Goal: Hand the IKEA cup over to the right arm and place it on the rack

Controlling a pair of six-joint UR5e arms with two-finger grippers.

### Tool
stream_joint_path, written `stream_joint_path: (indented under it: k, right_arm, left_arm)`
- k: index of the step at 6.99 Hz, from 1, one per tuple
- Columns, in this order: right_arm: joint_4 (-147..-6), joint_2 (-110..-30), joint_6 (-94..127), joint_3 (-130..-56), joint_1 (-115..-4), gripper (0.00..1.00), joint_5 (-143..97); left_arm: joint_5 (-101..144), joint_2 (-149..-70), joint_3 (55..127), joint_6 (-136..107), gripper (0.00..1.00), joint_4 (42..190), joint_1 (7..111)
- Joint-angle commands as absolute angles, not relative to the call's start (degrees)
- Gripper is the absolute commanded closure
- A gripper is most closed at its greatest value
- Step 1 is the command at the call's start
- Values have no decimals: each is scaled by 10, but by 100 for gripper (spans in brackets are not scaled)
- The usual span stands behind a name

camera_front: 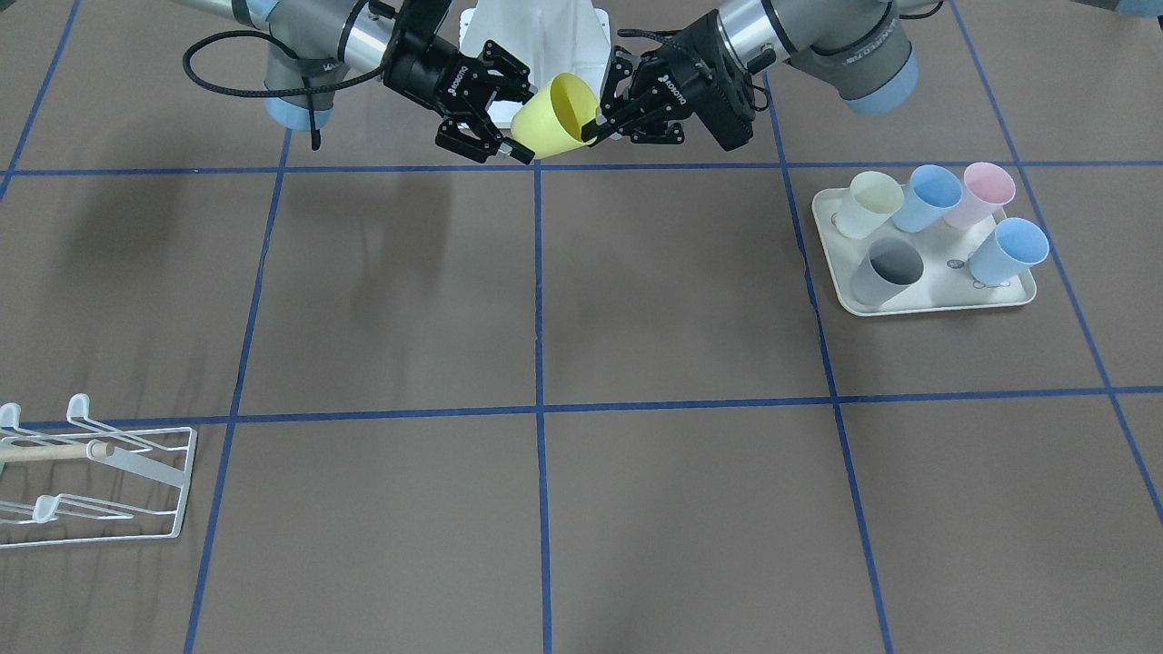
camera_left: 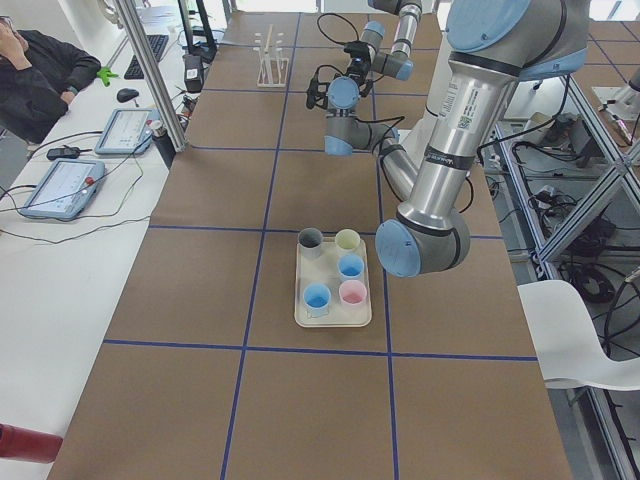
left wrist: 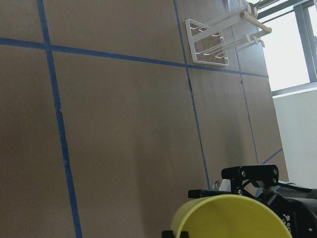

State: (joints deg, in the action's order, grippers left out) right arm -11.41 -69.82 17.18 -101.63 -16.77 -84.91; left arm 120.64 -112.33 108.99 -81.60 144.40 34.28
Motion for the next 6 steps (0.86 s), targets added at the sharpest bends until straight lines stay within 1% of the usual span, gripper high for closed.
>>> stream_joint_path:
  k: [1, 2, 3, 4, 5, 6]
  right_arm:
    - [-114, -700, 171, -1016, -168, 79, -849]
    - [-115, -701, 171, -1015, -169, 79, -849]
    - [-115, -703, 171, -1015, -170, 81, -850]
    - [-119, -703, 171, -1015, -175, 87, -849]
    - [-125, -705, 165, -1015, -192, 91, -848]
    - [-126, -715, 142, -1013, -211, 99, -849]
  left_arm:
    - [1207, -1122, 1093, -810, 0, 1444, 345]
    - [1208, -1121, 1094, -795, 0, 1444, 351]
    - [1209, -1117, 1095, -781, 0, 1442, 357]
    - [1213, -1114, 1092, -780, 0, 1440, 372]
    - [1213, -1092, 1093, -762, 0, 1439, 387]
    - [1214, -1059, 1096, -722, 0, 1438, 406]
